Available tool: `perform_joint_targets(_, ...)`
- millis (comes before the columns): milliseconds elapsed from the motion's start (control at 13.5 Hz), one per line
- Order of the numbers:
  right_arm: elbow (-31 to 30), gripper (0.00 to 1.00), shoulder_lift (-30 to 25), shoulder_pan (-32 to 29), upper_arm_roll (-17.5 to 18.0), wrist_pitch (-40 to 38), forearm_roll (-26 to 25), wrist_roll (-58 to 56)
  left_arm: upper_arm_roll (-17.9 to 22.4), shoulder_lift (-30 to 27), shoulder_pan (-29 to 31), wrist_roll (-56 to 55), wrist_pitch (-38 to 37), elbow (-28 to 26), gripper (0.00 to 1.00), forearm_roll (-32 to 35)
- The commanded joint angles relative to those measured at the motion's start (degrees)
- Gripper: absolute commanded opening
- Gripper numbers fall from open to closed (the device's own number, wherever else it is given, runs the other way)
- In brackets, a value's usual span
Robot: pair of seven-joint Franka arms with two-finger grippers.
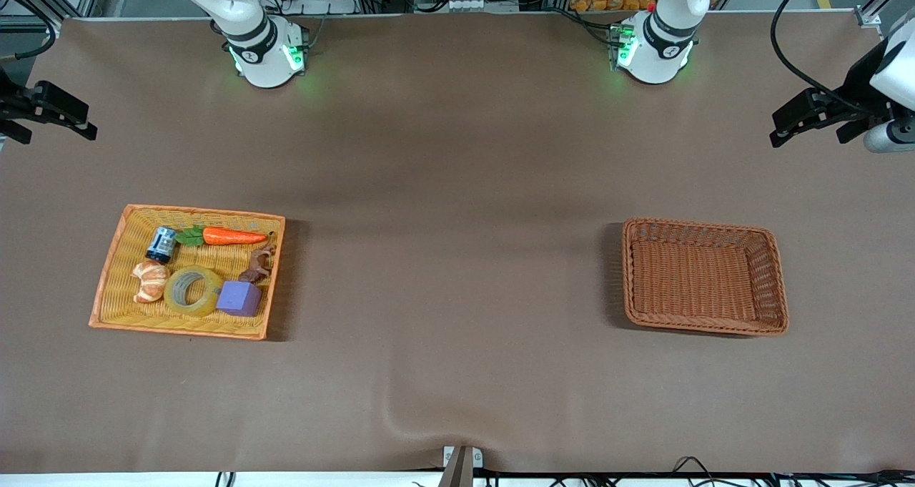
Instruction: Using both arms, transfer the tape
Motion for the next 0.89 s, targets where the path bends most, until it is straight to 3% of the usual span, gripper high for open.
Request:
perform_joint_targets(0, -1.88, 1.00, -1.13, 0.43, -0.06, 0.53, 0.31, 0.97, -0.28, 0.58, 0.17, 0.39, -0.81, 1.36, 1.00, 1.61)
perform_joint_targets(296, -1.70, 1.00, -0.60, 0.95, 0.03, 1.68, -0.04, 0.88, -0.72, 1.19, -0.44, 0.39, -1.69, 1.80, 1.00, 4.69)
perform_joint_targets(815, -2.49, 1.00, 0.02, 0.69, 0.03, 5.45, -0.48, 1.23, -0.89, 1.37, 0.17, 0.74, -0.82, 0.57, 1.00, 1.09)
